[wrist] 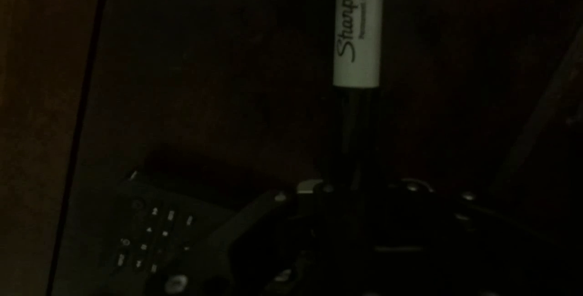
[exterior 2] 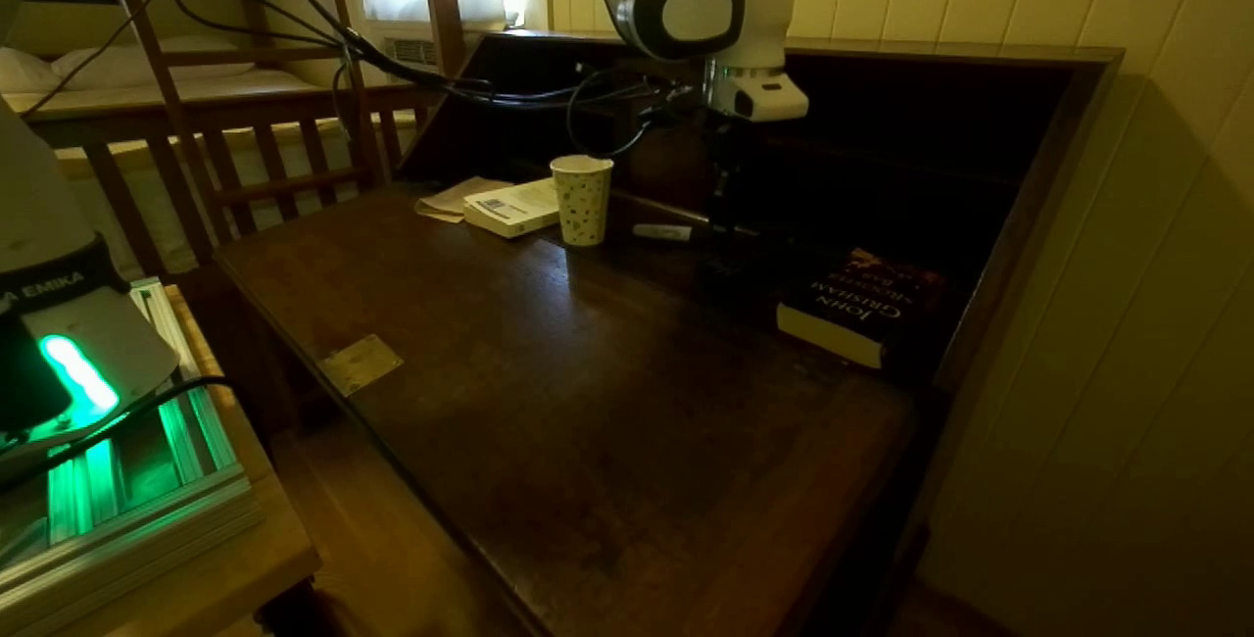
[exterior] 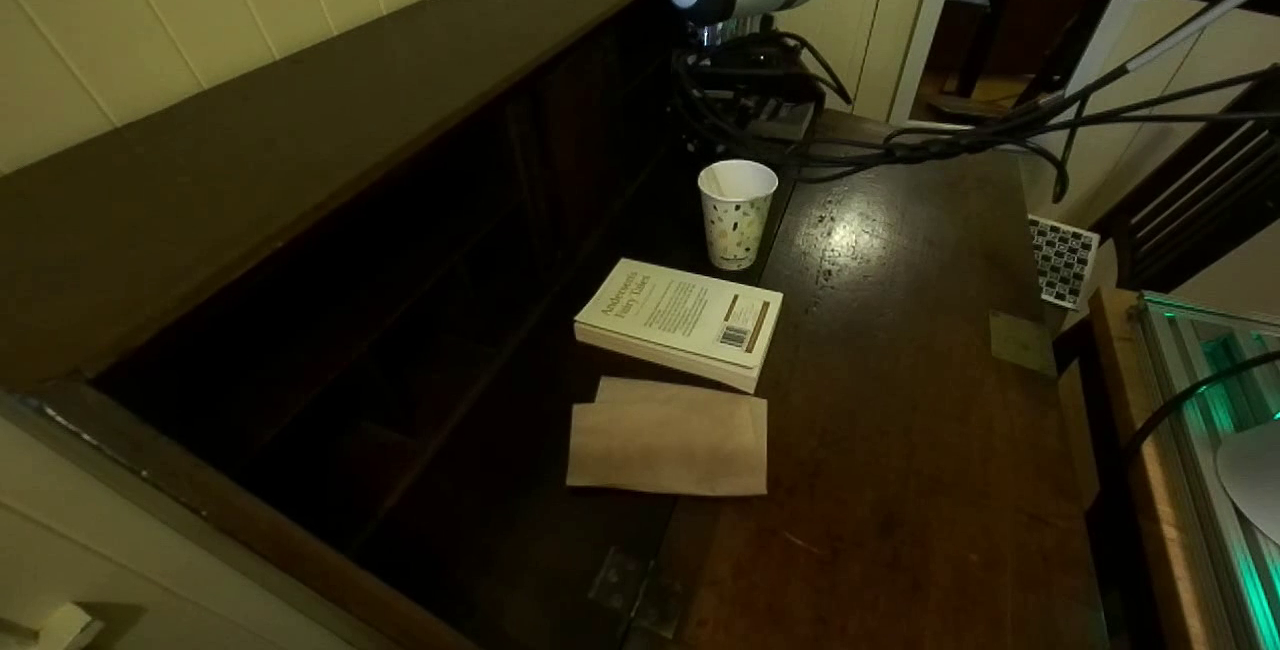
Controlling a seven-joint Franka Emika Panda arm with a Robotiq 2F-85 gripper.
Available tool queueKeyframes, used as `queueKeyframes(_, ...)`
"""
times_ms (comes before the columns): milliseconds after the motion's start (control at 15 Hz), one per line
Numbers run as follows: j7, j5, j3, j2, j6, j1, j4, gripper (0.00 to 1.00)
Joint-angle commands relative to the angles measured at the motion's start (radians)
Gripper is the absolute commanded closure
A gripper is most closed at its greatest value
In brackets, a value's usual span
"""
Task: Put the marker inside the coffee cup.
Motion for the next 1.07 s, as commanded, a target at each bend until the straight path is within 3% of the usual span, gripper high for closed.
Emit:
queueKeyframes(0, -0.012, -0.031, -0.021, -0.057, 0.016, 0.019, -0.029, 0.95)
queueKeyframes(400, -0.052, -0.062, -0.022, -0.198, 0.058, 0.039, -0.12, 0.95)
queueKeyframes(1000, -0.17, -0.125, -0.009, -0.477, 0.244, 0.116, -0.4, 0.95)
